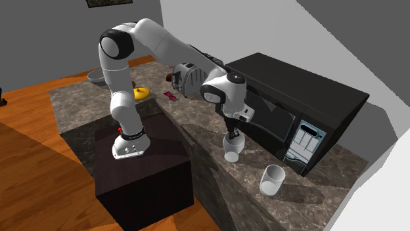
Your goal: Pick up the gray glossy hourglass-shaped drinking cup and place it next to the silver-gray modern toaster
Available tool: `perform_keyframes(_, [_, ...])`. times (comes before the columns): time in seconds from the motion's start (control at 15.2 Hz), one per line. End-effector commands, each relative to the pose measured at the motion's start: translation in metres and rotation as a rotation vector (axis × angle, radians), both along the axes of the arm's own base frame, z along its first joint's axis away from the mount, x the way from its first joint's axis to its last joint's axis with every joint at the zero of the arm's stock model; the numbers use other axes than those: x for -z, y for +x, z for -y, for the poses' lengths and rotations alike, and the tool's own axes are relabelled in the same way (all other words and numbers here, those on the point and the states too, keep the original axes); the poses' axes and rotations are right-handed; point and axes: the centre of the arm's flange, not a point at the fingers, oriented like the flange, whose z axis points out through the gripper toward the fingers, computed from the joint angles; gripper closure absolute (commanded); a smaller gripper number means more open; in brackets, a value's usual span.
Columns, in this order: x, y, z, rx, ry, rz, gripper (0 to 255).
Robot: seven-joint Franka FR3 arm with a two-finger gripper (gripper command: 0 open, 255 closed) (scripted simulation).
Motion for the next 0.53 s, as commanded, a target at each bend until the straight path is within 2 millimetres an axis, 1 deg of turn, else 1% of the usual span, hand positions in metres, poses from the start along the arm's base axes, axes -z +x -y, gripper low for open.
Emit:
perform_keyframes(0.0, [0.001, 0.0, -0.001, -0.001, 0.002, -0.002, 255])
perform_keyframes(0.07, [0.001, 0.0, 0.0, -0.001, 0.002, -0.002, 255])
perform_keyframes(0.46, [-0.03, 0.0, 0.0, -0.001, 0.002, -0.002, 255])
